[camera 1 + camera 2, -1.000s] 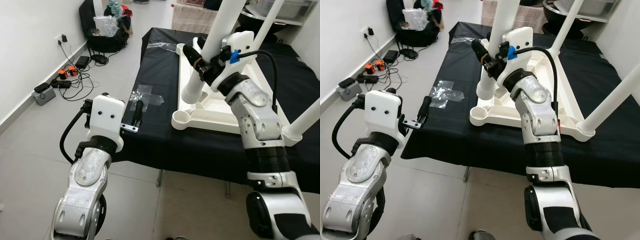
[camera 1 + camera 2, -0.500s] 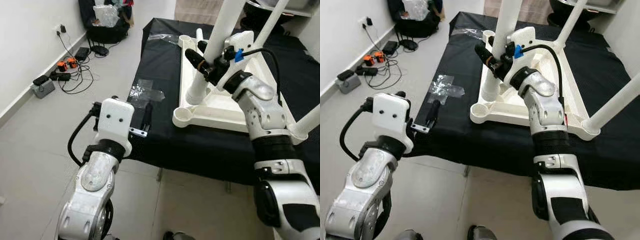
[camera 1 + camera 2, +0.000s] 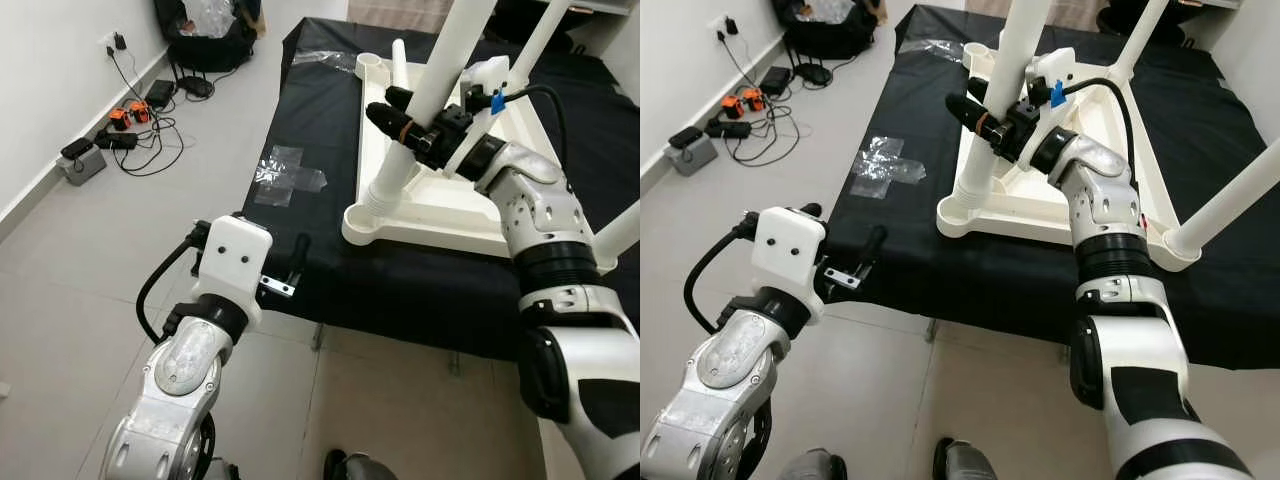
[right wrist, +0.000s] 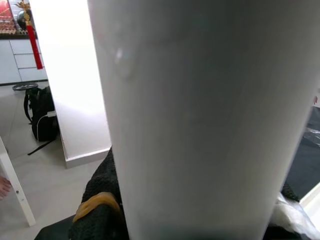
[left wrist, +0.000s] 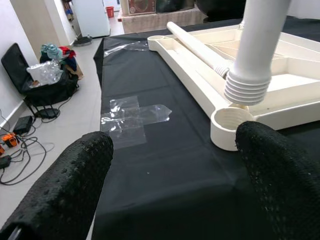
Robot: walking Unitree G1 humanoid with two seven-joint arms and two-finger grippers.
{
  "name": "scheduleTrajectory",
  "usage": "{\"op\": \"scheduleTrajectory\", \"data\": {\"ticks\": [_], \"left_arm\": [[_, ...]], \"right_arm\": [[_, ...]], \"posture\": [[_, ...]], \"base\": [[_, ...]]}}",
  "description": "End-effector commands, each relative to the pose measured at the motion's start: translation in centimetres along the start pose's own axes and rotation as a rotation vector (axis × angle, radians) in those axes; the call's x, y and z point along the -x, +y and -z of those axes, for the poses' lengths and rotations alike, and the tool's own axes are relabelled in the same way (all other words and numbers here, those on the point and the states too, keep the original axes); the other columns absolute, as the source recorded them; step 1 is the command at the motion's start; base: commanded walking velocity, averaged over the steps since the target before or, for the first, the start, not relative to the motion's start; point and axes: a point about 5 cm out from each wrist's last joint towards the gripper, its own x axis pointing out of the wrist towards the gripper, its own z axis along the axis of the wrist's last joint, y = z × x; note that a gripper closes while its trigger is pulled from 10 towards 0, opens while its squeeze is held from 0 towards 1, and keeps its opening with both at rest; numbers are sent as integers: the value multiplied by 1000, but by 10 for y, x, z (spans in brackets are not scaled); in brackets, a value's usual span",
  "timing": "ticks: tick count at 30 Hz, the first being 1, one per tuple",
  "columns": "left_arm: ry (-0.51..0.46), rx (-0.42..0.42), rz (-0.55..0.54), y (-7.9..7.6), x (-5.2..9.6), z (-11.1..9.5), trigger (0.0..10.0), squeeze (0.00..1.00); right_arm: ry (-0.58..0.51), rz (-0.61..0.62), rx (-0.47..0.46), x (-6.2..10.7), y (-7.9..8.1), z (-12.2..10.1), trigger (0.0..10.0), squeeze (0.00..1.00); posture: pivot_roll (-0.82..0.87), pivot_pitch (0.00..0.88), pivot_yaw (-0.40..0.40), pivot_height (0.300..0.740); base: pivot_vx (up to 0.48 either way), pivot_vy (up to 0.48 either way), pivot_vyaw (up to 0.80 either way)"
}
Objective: Building children table
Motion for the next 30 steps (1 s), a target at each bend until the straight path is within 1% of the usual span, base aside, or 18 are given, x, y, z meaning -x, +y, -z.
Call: {"op": "scheduleTrajectory", "data": {"ticks": [1,3,6,10,14,18,21,25,30], "left_arm": [[0,11,14,-4,3,-1,10000,0],[4,11,22,-5,5,-1,10000,0],[5,11,24,-5,6,-1,10000,0],[6,14,23,-5,6,-2,10000,0],[4,14,24,-6,6,-3,10000,0],[2,16,22,-6,6,-5,10000,0],[2,16,20,-5,6,-5,10000,0],[4,15,20,-5,6,-5,10000,0],[4,15,20,-5,6,-5,10000,0]], "right_arm": [[-7,-18,31,-1,-3,-5,10000,0],[-29,-23,16,-3,-3,-6,10000,0],[-27,-40,11,-5,-1,-4,10000,0],[-12,-72,-5,-11,6,6,10000,0],[-6,-84,19,-14,9,10,10000,0],[-5,-110,11,-16,11,12,10000,0],[1,-116,18,-17,12,13,10000,0],[43,-156,40,-15,14,19,10000,0],[44,-160,39,-13,11,16,10000,0]], "posture": [[71,225,-89,740],[76,234,-93,740],[76,234,-93,740],[79,247,-93,740],[79,247,-93,740],[83,258,-92,740],[82,259,-94,740],[82,261,-94,740],[78,259,-92,740]], "base": [[0,0,0],[0,0,0],[0,0,0],[0,0,0],[0,0,0],[0,0,0],[0,0,0],[0,0,0],[0,0,0]]}}
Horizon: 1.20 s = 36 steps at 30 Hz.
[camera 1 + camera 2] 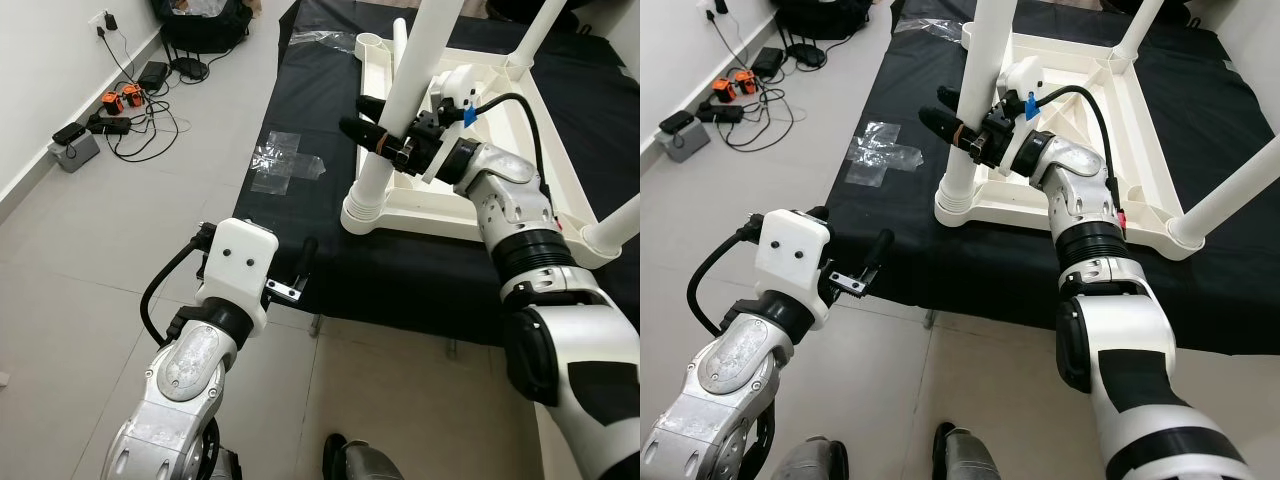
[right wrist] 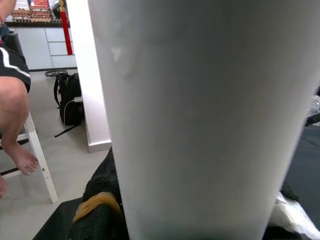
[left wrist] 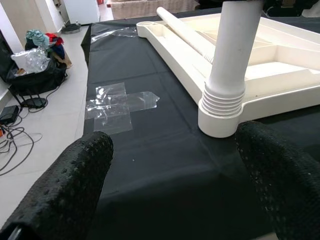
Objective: Building children table
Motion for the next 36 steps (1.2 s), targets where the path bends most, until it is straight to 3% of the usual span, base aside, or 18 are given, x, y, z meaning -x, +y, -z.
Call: {"op": "scheduleTrajectory", "data": {"ticks": [1,6,11,23,33,36], "left_arm": [[-2,7,8,-2,2,-2,10000,0],[0,4,6,-2,1,-2,10000,0],[-1,4,6,-2,1,-2,10000,0],[-13,-3,-6,1,-1,-4,10000,0],[-19,-14,-8,4,-3,-4,10000,0],[-24,-21,-10,6,-5,-5,10000,0]], "right_arm": [[37,-15,-14,4,-2,3,10000,0],[28,-31,-26,3,-3,-1,10000,0],[77,-13,-54,0,0,10,10000,0],[167,225,-53,2,-3,34,10000,0],[160,333,-57,7,-5,40,10000,0],[182,467,-55,7,-6,46,10000,0]], "posture": [[78,259,-92,740],[76,259,-91,740],[75,261,-90,740],[72,247,-91,740],[69,252,-88,740],[67,257,-90,740]], "base": [[0,0,0],[0,0,0],[0,0,0],[0,0,0],[0,0,0],[0,0,0]]}}
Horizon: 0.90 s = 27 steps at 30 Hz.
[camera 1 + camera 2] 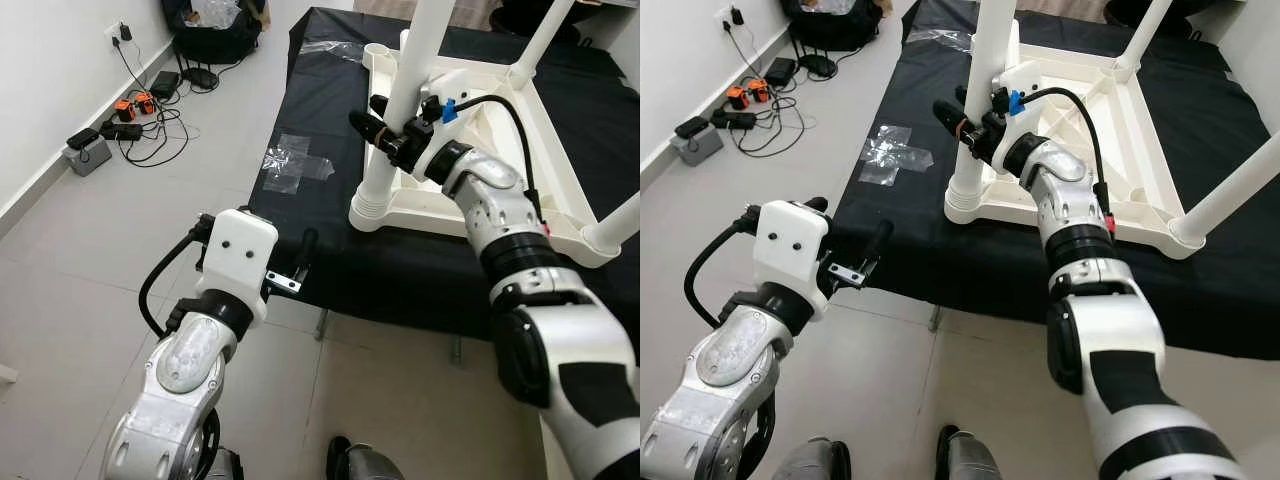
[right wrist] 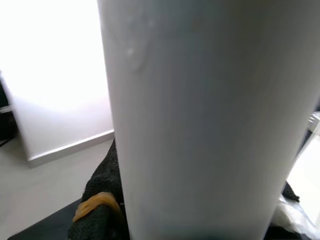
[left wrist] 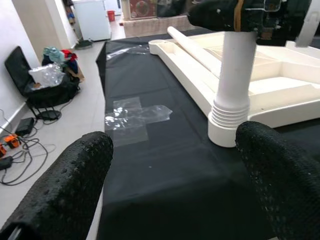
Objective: Building children table
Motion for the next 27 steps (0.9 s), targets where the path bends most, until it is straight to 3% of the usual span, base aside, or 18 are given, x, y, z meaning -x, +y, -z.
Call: {"op": "scheduleTrajectory", "data": {"ticks": [1,2,5,14,27], "left_arm": [[8,-6,9,0,0,2,10000,0],[8,-6,9,0,0,2,10000,0],[7,-6,9,0,0,2,10000,0],[5,-7,6,0,-1,1,10000,0],[0,-12,4,1,-2,1,10000,0]], "right_arm": [[143,155,-12,11,-7,31,10000,0],[143,155,-12,11,-7,31,10000,0],[194,336,-12,10,-13,34,10000,0],[184,440,-19,6,-11,32,10000,0],[241,811,-1,10,-12,38,10000,0]], "posture": [[67,257,-90,740],[67,257,-90,740],[67,257,-90,740],[64,262,-94,740],[64,261,-95,740]], "base": [[0,0,0],[0,0,0],[0,0,0],[0,0,0],[0,0,0]]}}
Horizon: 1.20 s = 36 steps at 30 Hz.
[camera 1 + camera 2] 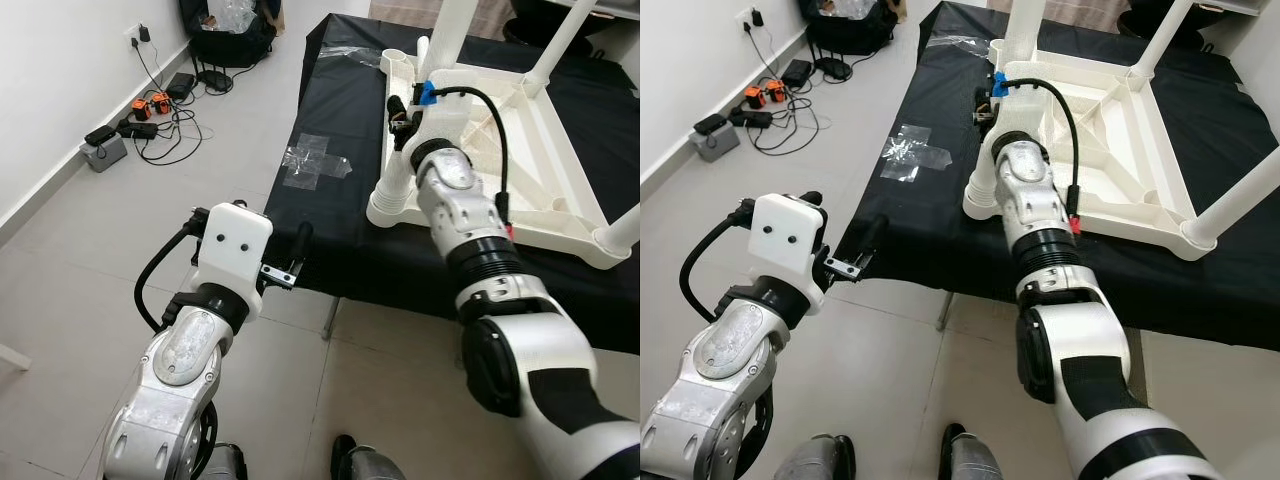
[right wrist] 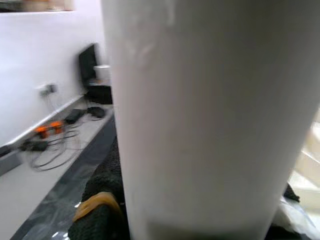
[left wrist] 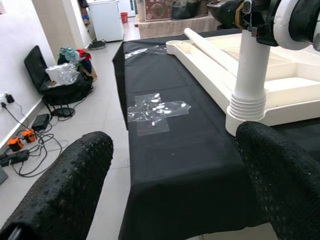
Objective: Building children table
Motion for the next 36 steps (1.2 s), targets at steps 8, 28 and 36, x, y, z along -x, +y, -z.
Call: {"op": "scheduleTrajectory", "data": {"ticks": [8,28,36], "left_arm": [[47,19,62,-8,3,11,10000,0],[63,0,90,-9,5,16,10000,0],[55,-9,89,-7,4,16,10000,0]], "right_arm": [[119,260,45,6,-23,28,10000,0],[86,434,-129,16,-24,31,10000,0],[65,335,-74,29,-6,42,10000,0]], "posture": [[63,251,-98,740],[71,253,-89,740],[75,259,-85,740]], "base": [[0,0,0],[0,0,0],[0,0,0]]}}
